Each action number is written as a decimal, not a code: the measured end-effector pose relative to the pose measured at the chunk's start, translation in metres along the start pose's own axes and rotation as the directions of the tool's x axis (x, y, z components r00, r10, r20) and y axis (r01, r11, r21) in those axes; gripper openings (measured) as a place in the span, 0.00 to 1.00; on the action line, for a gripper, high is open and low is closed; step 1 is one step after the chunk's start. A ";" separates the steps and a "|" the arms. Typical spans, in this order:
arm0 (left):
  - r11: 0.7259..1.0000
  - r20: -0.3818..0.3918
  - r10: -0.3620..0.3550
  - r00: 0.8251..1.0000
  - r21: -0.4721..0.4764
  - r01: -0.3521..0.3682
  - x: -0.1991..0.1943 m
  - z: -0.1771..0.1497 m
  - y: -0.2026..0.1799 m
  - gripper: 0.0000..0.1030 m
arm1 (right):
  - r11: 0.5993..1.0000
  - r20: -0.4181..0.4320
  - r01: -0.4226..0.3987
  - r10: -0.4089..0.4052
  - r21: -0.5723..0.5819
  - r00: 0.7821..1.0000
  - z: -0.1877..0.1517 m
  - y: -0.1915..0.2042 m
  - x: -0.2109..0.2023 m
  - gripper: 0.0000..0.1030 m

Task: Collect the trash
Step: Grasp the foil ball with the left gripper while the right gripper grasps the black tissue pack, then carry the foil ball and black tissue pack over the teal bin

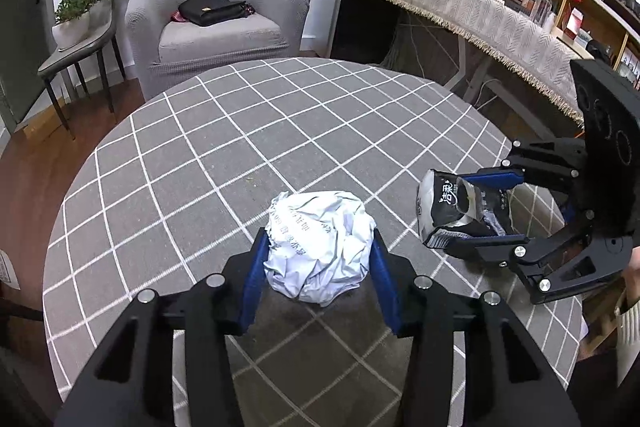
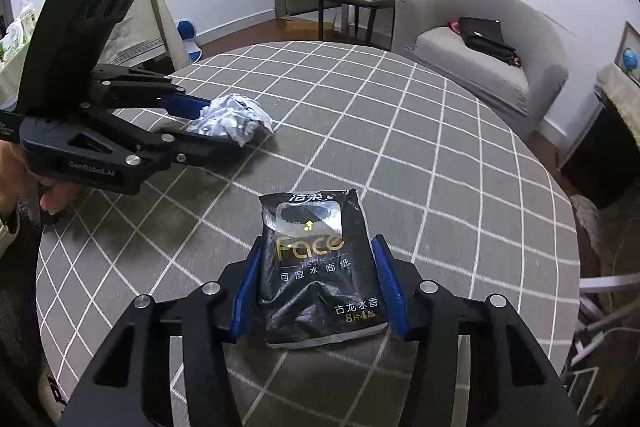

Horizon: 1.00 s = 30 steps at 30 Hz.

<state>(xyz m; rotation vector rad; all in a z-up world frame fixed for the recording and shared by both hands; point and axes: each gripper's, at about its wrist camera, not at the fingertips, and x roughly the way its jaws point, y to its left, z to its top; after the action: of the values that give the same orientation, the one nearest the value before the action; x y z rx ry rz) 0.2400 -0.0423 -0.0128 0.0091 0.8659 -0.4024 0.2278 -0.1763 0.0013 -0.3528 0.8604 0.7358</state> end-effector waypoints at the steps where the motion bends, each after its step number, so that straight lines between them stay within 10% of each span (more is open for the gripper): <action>1: 1.000 0.002 -0.003 1.000 -0.003 0.003 -0.002 -0.002 -0.001 0.50 | 1.000 0.004 0.006 -0.006 0.011 1.000 -0.002 0.001 -0.001 0.51; 30: 0.971 0.110 0.188 0.976 -0.168 -0.168 -0.146 -0.113 0.063 0.50 | 0.992 0.120 -0.013 -0.002 0.124 0.993 0.031 0.135 -0.014 0.50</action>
<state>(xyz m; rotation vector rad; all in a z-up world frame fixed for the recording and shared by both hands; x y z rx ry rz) 0.0942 0.0850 0.0116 -0.0832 0.7639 -0.1632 0.1435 -0.0700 0.0320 -0.1929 0.7897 0.6975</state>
